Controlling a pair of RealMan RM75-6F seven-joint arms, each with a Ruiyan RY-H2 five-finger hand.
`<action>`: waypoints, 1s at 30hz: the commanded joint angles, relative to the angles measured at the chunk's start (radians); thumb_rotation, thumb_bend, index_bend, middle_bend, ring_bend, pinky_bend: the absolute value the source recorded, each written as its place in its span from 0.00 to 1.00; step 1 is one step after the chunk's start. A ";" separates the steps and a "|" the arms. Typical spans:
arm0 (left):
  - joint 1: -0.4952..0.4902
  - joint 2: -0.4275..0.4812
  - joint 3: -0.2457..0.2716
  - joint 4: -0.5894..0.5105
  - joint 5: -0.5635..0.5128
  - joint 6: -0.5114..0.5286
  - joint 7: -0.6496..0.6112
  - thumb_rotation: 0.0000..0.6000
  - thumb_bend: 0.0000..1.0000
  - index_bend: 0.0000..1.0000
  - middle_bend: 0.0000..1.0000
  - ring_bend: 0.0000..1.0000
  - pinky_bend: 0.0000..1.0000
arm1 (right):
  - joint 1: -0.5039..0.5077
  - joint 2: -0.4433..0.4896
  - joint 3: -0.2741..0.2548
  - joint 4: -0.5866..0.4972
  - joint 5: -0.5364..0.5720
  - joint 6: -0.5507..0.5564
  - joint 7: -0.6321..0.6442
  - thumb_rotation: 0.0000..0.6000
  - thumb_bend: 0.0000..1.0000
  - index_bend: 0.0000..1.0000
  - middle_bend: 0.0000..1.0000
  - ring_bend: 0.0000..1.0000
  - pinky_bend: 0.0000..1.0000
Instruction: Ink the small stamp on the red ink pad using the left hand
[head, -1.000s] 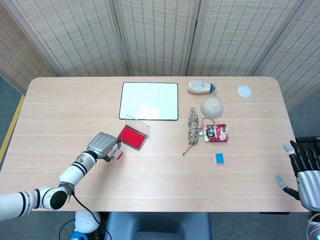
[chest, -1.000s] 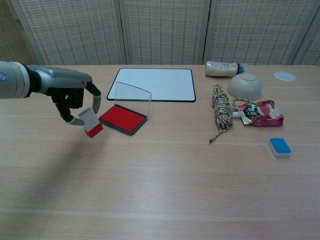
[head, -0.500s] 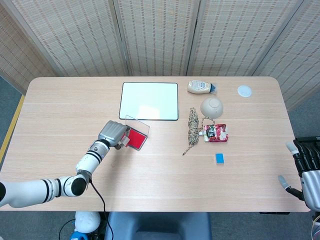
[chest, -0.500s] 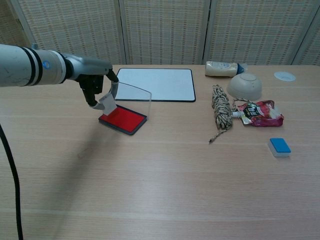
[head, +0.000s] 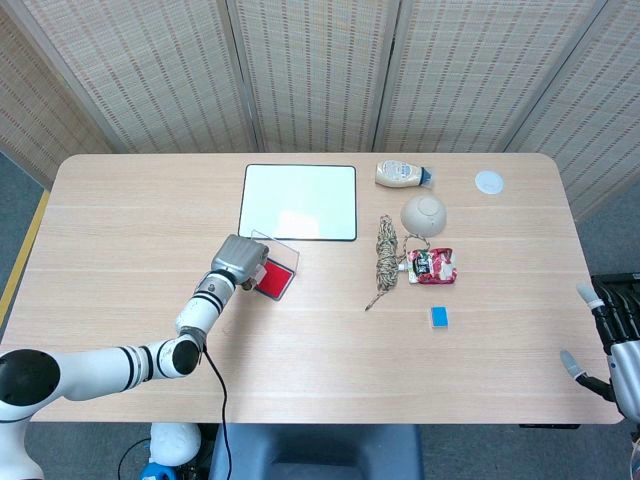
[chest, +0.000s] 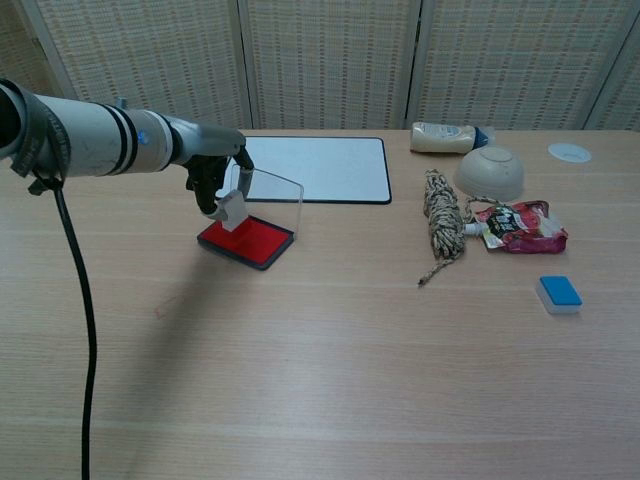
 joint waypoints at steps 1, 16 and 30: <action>-0.008 -0.011 0.006 0.012 -0.011 -0.006 0.004 1.00 0.40 0.79 1.00 0.74 0.56 | -0.002 0.000 -0.001 0.000 -0.002 0.003 0.002 1.00 0.28 0.00 0.00 0.00 0.00; -0.026 -0.051 0.005 0.077 -0.012 -0.028 -0.014 1.00 0.40 0.79 1.00 0.74 0.56 | -0.003 0.003 -0.003 0.002 -0.006 0.007 0.011 1.00 0.28 0.00 0.00 0.00 0.00; -0.029 -0.101 0.007 0.167 0.015 -0.077 -0.051 1.00 0.40 0.79 1.00 0.74 0.56 | -0.006 0.006 -0.003 0.005 -0.005 0.014 0.023 1.00 0.28 0.00 0.00 0.00 0.00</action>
